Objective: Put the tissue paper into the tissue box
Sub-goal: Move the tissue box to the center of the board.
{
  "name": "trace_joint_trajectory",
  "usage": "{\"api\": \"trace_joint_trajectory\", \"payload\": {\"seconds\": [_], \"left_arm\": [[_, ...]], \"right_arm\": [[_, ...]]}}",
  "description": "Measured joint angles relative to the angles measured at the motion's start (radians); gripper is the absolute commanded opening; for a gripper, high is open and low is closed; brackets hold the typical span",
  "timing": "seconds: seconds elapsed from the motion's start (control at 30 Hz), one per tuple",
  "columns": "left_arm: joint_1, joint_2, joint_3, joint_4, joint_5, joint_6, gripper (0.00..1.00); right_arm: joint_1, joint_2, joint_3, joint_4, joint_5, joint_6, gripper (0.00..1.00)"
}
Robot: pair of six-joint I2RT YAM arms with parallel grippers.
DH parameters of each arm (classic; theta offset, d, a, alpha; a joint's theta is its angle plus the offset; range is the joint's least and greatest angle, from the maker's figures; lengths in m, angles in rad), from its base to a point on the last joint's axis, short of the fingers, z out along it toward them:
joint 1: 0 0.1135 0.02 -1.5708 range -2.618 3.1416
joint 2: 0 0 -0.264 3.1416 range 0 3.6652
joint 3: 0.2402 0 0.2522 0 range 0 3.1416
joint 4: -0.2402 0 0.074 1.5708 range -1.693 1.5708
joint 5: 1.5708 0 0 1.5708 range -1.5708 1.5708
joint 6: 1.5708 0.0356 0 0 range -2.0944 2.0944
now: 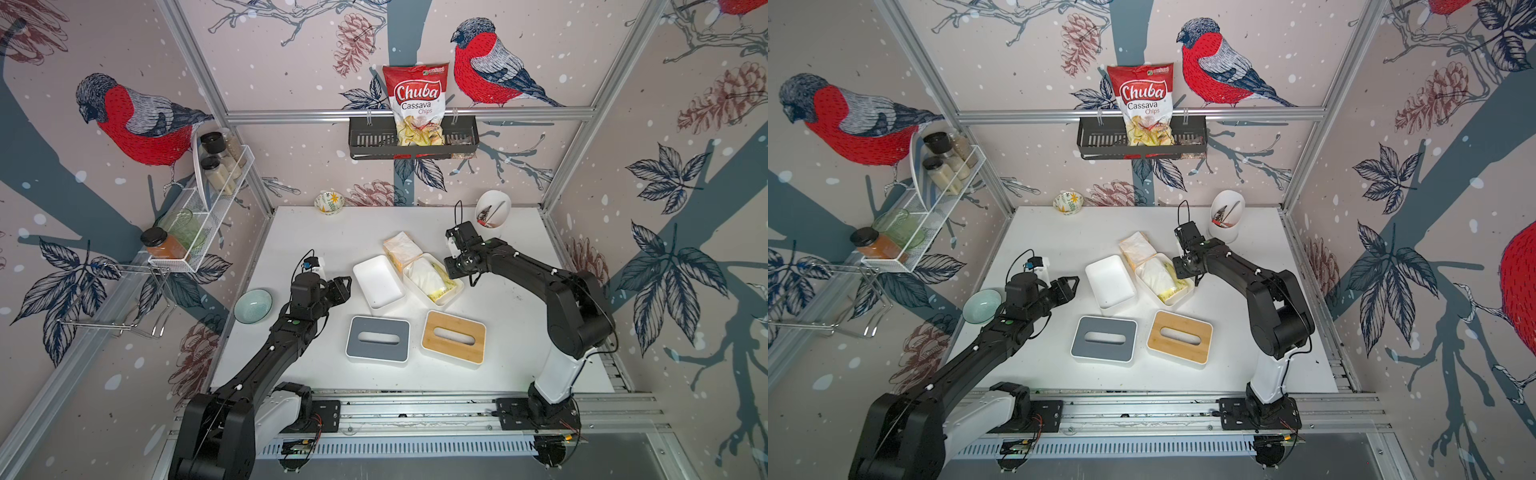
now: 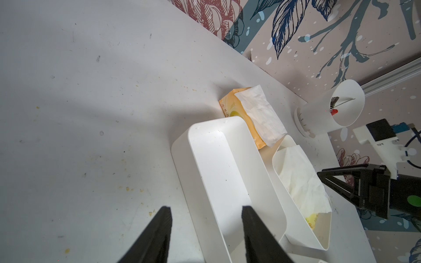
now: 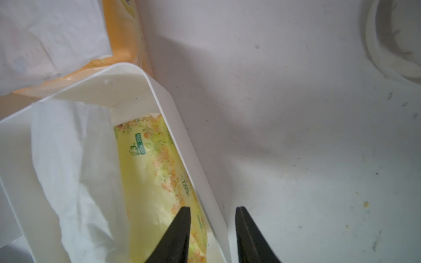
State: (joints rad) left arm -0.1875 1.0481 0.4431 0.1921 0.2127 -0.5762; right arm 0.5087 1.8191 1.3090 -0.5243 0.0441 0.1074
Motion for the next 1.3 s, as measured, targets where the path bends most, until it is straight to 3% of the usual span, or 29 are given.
{"api": "trace_joint_trajectory", "payload": {"seconds": [0.6, 0.93, 1.3], "left_arm": [[0.000, 0.003, 0.000, 0.000, 0.001, 0.000, 0.54], [0.000, 0.006, 0.002, 0.000, 0.001, 0.000, 0.53], [0.000, 0.011, 0.018, 0.001, 0.005, 0.000, 0.54]], "right_arm": [[0.001, 0.072, 0.016, 0.000, 0.057, -0.002, 0.14], [-0.034, 0.059, -0.024, -0.009, 0.130, 0.005, 0.13], [-0.157, 0.038, -0.040, -0.073, 0.243, 0.049, 0.17]]}}
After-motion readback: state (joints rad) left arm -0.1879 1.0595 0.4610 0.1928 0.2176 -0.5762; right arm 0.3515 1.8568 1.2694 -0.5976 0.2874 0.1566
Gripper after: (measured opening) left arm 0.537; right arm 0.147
